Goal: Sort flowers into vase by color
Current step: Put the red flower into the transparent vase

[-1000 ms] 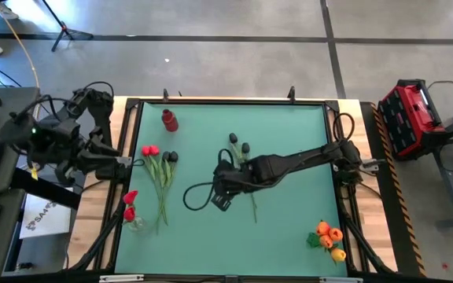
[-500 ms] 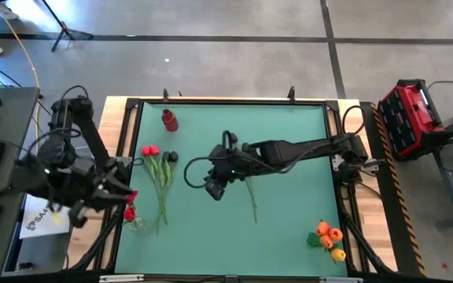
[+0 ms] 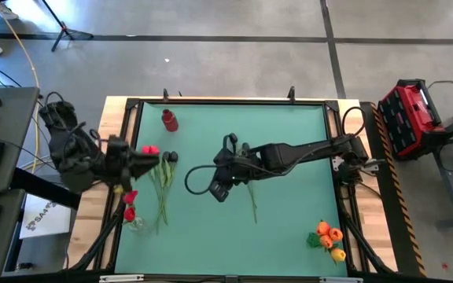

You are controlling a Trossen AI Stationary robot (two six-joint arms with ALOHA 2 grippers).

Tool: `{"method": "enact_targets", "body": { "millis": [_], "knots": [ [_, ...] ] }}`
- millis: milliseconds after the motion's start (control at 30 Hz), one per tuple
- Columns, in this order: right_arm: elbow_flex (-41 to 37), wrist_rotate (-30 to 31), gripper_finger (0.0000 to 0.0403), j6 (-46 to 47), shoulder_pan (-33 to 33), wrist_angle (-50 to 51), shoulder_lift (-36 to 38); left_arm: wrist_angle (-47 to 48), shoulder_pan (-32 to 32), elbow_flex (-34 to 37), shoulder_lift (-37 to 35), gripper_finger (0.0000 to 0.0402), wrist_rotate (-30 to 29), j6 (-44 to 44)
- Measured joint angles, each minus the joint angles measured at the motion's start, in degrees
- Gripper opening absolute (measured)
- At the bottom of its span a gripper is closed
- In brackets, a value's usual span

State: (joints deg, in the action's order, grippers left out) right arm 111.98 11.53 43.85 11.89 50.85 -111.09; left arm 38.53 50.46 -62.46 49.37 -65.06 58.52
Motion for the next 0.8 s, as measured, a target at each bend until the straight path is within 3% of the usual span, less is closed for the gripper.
{"method": "enact_targets", "body": {
  "millis": [133, 333, 567, 800],
  "knots": [
    [0.0, 0.8, 0.0114, 1.2, 1.3, 3.4, 0.0, 8.8, -7.3, 0.0, -1.3, 0.0092, 2.6, 4.3],
    [0.0, 4.2, 0.0114, 2.7, 3.1, 9.3, 0.0, 14.2, -17.9, 0.0, -0.1, 0.0092, 13.0, 7.2],
    [0.0, 5.7, 0.0114, 0.7, 4.6, 11.3, 2.2, 13.5, -24.8, 0.0, 5.2, 0.0092, 21.2, 4.1],
    [0.0, 15.7, 0.0114, -1.9, 7.5, 13.3, 10.2, 2.0, -28.4, 0.0, 8.7, 0.0092, 24.0, -9.3]
  ]
}}
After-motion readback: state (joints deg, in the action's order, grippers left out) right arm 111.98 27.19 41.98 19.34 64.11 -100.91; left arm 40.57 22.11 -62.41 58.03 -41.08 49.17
